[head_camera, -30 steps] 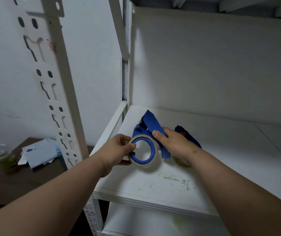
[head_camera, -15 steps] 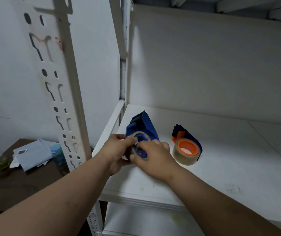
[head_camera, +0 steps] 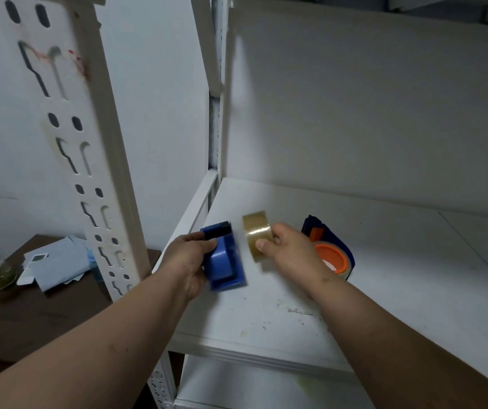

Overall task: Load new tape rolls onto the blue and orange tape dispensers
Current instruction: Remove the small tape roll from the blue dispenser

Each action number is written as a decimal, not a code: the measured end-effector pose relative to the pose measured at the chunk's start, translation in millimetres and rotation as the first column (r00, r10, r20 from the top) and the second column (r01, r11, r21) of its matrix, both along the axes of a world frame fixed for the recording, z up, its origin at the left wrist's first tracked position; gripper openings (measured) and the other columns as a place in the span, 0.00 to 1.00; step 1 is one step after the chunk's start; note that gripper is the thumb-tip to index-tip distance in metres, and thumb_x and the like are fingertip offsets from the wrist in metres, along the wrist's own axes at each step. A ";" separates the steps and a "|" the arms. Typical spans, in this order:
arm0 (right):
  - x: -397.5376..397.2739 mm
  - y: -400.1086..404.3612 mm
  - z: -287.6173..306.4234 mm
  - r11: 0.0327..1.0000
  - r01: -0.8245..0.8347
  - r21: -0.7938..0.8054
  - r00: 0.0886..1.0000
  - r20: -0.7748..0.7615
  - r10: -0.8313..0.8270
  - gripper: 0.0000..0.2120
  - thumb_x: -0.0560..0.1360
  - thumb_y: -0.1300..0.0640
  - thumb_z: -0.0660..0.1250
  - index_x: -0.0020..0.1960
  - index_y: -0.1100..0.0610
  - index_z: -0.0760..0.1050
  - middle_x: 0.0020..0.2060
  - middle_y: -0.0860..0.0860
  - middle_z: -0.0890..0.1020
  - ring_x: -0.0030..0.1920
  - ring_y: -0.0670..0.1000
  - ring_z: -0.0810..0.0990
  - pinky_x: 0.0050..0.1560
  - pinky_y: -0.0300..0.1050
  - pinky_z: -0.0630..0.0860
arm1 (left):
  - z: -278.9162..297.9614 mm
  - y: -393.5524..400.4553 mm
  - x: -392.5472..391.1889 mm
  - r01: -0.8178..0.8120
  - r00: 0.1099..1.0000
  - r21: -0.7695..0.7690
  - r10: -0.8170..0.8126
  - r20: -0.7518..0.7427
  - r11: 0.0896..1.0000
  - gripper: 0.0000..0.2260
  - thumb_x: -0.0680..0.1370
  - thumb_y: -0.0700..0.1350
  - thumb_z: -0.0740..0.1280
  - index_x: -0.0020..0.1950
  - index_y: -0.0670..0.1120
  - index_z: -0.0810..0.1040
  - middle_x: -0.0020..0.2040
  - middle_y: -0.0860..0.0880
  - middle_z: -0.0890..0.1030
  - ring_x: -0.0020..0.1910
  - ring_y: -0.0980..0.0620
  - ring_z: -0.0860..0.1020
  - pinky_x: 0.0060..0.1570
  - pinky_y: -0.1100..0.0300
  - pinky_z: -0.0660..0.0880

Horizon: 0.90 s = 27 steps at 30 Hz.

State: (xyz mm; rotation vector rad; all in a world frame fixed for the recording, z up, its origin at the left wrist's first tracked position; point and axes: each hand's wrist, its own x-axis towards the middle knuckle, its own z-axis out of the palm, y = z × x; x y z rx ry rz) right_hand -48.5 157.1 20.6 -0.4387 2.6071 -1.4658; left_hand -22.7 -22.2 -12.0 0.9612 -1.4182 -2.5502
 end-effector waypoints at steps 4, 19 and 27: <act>-20.5 19.1 4.0 0.992 0.118 0.039 0.991 -0.066 -0.115 0.17 0.78 0.56 0.62 0.66 0.55 0.70 0.58 0.52 0.79 0.56 0.52 0.78 0.48 0.41 0.71 | -4.3 -0.8 -7.0 -0.036 0.999 -0.037 0.036 -0.014 0.999 0.13 0.77 0.31 0.65 0.57 0.46 0.75 0.53 0.43 0.81 0.42 0.45 0.81 0.31 0.53 0.79; -39.3 36.6 -1.2 0.925 0.054 0.375 0.990 -0.143 0.000 0.19 0.79 0.52 0.57 0.69 0.51 0.63 0.57 0.54 0.76 0.53 0.57 0.77 0.54 0.55 0.77 | 3.6 33.5 -38.3 0.032 0.998 0.037 -0.030 -0.056 0.999 0.16 0.79 0.32 0.60 0.65 0.44 0.72 0.57 0.41 0.79 0.53 0.42 0.79 0.49 0.45 0.79; -57.0 48.7 -11.0 0.834 0.144 0.533 0.930 -0.361 0.071 0.05 0.78 0.52 0.57 0.50 0.53 0.68 0.36 0.46 0.69 0.44 0.54 0.72 0.43 0.44 0.66 | -13.9 40.4 -36.5 -0.050 0.993 0.009 0.049 0.108 0.999 0.08 0.81 0.42 0.61 0.56 0.41 0.77 0.45 0.44 0.80 0.45 0.44 0.79 0.47 0.50 0.78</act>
